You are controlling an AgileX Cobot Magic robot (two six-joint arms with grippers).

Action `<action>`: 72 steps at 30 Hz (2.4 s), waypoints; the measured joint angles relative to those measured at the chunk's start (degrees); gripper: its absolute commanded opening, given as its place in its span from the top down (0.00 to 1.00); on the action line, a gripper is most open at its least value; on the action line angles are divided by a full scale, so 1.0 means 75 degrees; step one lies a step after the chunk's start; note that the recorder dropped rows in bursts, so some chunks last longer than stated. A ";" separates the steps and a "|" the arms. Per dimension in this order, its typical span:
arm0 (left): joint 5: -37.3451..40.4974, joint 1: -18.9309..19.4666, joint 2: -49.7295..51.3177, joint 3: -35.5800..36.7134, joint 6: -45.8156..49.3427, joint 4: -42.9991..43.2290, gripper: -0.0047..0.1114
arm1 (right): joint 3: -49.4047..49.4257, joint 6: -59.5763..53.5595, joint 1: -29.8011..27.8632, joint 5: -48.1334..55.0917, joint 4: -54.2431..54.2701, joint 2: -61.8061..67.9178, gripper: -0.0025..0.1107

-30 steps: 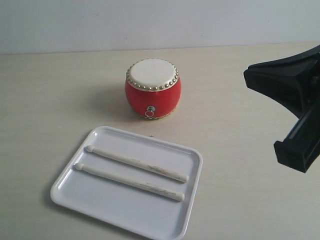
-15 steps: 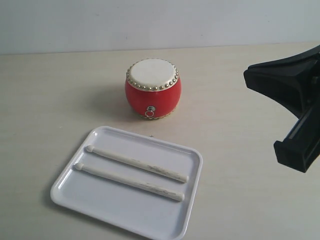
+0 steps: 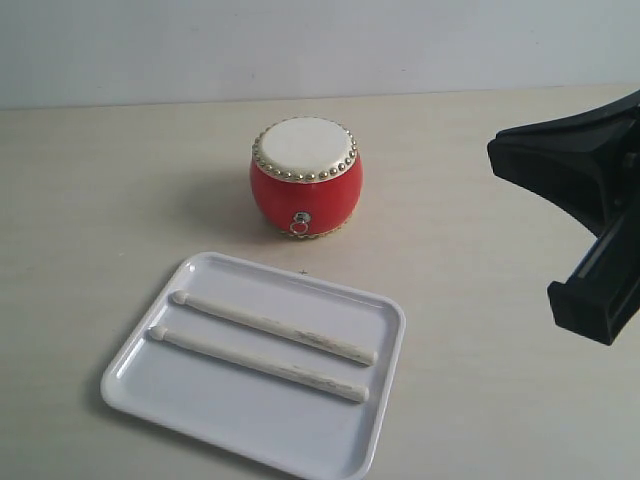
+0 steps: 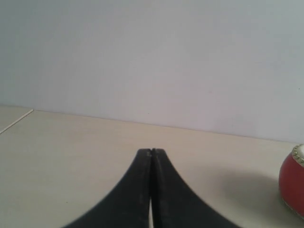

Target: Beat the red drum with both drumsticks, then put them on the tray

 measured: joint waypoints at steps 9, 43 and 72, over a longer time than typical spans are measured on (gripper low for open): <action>-0.0081 0.0000 0.0000 0.0000 -0.0439 0.0297 0.96 | 0.0000 0.0016 0.0000 0.0000 0.0000 0.0000 0.98; -0.0095 0.0000 0.0000 0.0000 -0.0439 0.0326 0.96 | 0.0000 0.0016 -0.1058 0.0000 0.0725 0.0000 0.98; -0.0095 0.0000 0.0000 0.0000 -0.0439 0.0326 0.96 | 0.0249 -0.0014 -0.4482 -0.0273 0.0430 -0.1910 0.98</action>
